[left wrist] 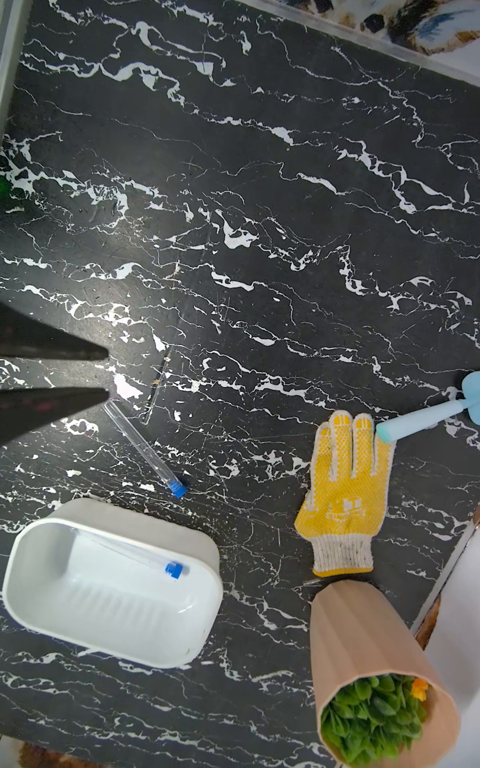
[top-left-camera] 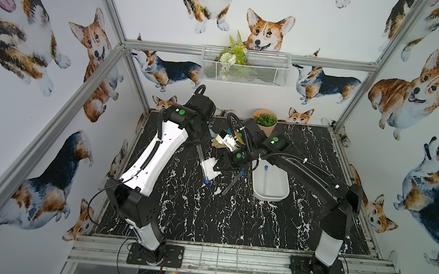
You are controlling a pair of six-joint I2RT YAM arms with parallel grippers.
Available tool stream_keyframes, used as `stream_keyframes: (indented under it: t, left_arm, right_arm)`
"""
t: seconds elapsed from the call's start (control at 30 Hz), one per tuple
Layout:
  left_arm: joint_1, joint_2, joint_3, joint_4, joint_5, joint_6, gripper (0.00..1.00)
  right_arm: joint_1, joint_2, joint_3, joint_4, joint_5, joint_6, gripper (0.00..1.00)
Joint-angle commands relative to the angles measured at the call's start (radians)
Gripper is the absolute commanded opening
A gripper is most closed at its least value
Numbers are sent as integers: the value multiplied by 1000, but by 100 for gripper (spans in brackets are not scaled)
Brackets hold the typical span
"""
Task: Wipe the exteriors of test tubes
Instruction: Wipe the dirt from the test tube.
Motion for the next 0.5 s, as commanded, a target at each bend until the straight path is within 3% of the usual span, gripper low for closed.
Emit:
stream_keyframes:
  t: [0.0,0.3,0.47]
  left_arm:
    - [-9,-8,-18,-28,2,-12,13]
    - [-12,-82,-71,-26,26,-25,13]
    - [-11,-91,-83,-21,30,-24,13]
  right_arm:
    - [1,36,58,55,-31,43,0]
    - [0,148,263,23,-30,61,0]
    - [4,144,259,31,-30,80,0]
